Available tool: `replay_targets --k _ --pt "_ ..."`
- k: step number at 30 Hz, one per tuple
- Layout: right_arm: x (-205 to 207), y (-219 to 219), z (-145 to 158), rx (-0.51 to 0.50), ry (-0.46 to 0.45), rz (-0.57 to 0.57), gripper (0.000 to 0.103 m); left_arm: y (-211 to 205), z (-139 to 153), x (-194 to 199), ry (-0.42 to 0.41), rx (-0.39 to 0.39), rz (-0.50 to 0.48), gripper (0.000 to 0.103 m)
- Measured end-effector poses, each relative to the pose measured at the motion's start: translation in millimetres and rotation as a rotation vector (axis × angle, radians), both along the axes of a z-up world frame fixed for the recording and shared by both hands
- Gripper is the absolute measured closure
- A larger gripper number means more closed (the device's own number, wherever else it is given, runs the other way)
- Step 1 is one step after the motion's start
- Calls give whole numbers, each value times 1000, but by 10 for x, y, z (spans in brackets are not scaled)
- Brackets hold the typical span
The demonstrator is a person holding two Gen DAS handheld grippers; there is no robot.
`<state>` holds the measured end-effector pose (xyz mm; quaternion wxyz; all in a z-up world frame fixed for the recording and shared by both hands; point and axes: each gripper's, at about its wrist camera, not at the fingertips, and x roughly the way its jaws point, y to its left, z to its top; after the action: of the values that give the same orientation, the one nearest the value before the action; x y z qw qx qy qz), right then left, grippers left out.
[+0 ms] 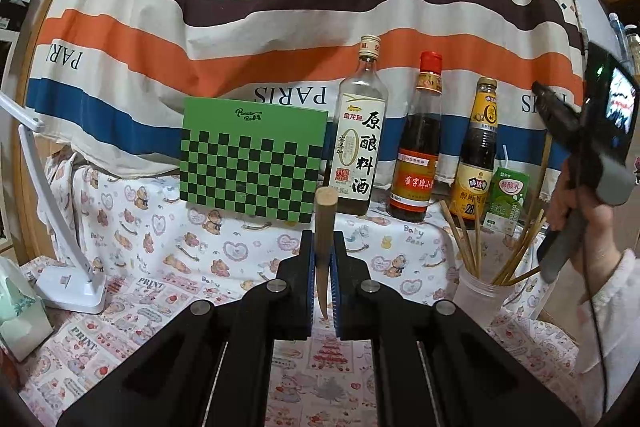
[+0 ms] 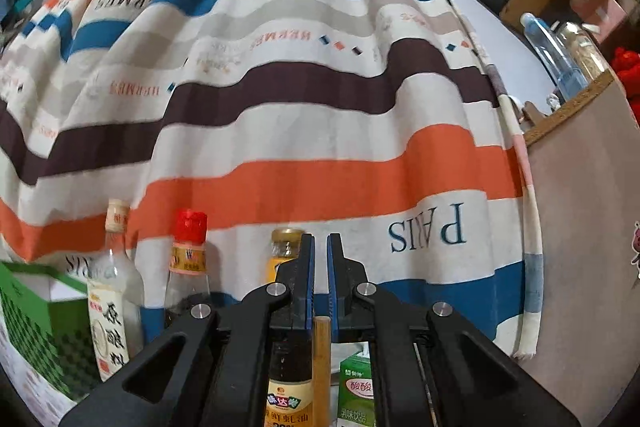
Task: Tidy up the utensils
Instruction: 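Raise both held chopsticks upright and carry them toward the clear cup, then lower both chopsticks into the clear cup and open both tools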
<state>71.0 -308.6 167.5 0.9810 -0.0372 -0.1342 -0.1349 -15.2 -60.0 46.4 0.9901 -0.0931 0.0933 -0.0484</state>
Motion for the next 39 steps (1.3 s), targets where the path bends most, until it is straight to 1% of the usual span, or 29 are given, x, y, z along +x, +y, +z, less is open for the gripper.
replay_targets --k 2,4,6,8,12,16,19,24,30,32,33,34,35,38,39 --pt "-10 40 -83 -18 -15 -17 96 37 10 -9 -2 -28 -15 97" --pt "11 77 -169 -35 1 -24 96 52 20 -17 -7 -37 -18 97" --pt "31 59 -225 -18 37 0 96 49 19 -18 -8 -30 -7 97" --pt "27 24 -267 12 72 27 96 48 16 -5 1 -38 -15 97" --pt "-17 -69 -343 77 154 111 96 45 17 -11 -1 -38 -16 97" --pt "-48 -129 -433 100 207 149 96 36 8 -2 2 -35 -16 97" --pt "-64 -190 -476 135 260 198 96 33 5 3 3 -30 -13 97" --pt "-116 -228 -497 142 308 242 96 35 4 3 2 -25 -12 97" --pt "-256 -273 -497 162 342 268 96 37 -6 21 9 -22 -15 97" --pt "-363 -281 -478 168 344 278 90 41 -13 31 11 -25 -18 97" --pt "-434 -289 -471 175 343 285 74 41 -16 34 11 -24 -17 97" --pt "-522 -297 -465 185 337 291 56 40 -14 32 11 -23 -18 97" --pt "-628 -306 -462 194 324 292 51 43 -15 36 12 -24 -20 97" --pt "-906 -334 -529 220 313 307 46 40 -28 43 12 -30 -38 97" --pt "-984 -352 -574 235 311 311 40 30 -33 43 10 -32 -46 97"
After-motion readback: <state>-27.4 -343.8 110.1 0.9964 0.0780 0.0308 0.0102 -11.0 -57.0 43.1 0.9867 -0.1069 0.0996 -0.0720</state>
